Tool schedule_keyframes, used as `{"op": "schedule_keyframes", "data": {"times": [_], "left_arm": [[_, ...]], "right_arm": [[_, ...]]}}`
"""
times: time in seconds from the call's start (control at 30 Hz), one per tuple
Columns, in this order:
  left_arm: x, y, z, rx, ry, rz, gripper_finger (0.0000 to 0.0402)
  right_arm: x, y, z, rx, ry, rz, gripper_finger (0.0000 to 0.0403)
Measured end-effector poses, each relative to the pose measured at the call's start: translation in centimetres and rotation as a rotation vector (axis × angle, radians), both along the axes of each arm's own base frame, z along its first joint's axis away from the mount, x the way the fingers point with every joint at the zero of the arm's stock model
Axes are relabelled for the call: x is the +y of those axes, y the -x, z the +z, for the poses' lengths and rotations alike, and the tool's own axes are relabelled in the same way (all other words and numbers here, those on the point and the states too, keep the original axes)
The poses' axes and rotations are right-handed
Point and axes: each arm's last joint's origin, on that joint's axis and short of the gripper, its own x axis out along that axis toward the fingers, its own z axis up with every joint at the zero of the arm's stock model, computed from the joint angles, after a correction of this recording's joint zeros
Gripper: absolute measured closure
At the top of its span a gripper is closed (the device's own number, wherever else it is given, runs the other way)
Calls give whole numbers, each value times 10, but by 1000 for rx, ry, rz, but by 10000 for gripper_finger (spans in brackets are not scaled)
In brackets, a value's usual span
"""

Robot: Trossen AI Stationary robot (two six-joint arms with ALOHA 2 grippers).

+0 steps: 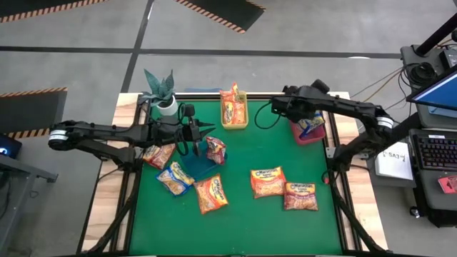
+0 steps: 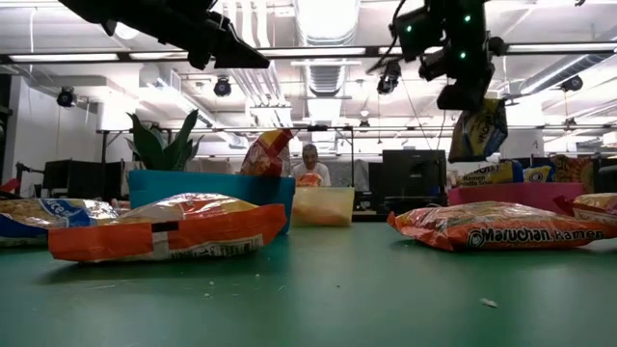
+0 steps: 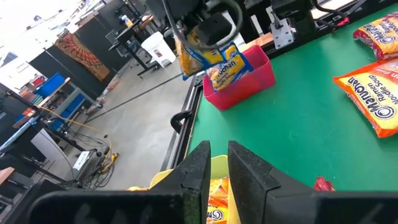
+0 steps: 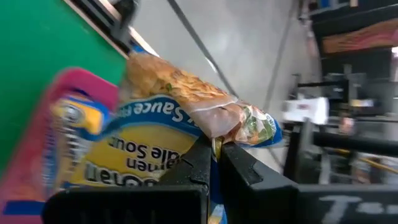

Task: Sort Maruchan noodles
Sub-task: Put the blue noodle pack into the red bin

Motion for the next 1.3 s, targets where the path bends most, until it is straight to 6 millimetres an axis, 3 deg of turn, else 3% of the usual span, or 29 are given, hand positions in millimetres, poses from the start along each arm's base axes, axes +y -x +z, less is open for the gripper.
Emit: {"op": "schedule_keyframes", "data": {"times": [0.37,0.9,1.3], "left_arm": [[0,0,-1,10,1,0,363],[0,0,-1,10,1,0,363],[0,0,-1,10,1,0,363]], "right_arm": [[-23,7,-11,115,-70,-47,394],[-16,10,-42,136,-210,-56,394],[-12,2,-79,16,-268,-9,394]]}}
